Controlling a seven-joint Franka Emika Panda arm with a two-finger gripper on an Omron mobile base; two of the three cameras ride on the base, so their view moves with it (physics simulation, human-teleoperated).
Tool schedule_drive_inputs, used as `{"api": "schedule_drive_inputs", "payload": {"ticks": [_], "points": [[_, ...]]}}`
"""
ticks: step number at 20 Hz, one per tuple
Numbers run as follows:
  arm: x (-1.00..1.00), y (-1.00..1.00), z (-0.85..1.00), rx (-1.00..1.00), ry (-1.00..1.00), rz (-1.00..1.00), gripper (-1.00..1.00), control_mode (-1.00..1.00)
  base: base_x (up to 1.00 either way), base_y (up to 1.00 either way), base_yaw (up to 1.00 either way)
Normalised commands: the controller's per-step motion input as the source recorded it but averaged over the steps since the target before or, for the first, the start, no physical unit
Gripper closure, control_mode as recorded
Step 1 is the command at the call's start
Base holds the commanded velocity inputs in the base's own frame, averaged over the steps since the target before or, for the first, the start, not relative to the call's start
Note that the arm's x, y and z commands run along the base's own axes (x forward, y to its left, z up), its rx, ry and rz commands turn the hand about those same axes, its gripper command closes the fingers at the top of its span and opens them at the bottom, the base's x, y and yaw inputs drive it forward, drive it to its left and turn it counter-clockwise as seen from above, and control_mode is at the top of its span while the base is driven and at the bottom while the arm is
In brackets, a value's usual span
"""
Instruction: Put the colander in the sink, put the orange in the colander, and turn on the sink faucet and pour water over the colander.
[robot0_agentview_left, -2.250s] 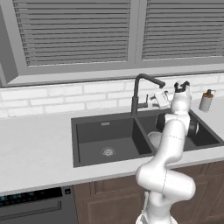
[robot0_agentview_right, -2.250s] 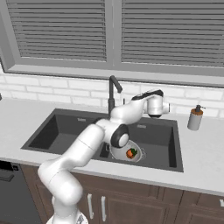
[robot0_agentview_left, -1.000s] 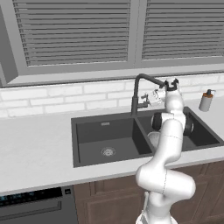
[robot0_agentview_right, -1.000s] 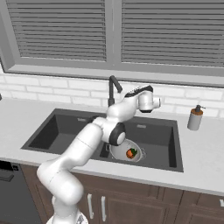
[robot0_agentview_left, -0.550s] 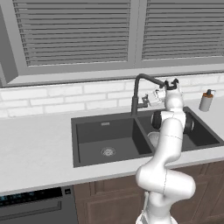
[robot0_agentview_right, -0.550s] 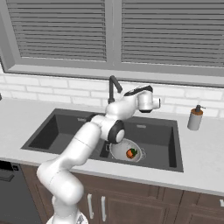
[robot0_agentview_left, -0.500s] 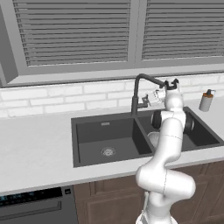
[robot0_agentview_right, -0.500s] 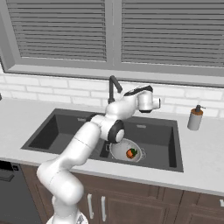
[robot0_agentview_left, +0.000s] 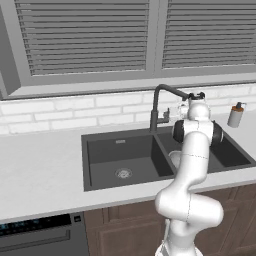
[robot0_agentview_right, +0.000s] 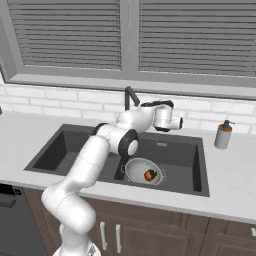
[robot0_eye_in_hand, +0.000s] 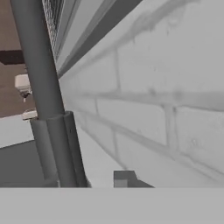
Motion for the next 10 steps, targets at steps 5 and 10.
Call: {"api": "schedule_drive_inputs", "payload": {"ticks": [5, 10], "points": [[0.00, 0.00, 0.00, 0.00, -0.01, -0.33, 1.00, -1.00, 0.00, 0.00, 0.00], [-0.01, 0.00, 0.00, 0.00, 0.00, -0.12, 1.00, -1.00, 0.00, 0.00, 0.00]]}}
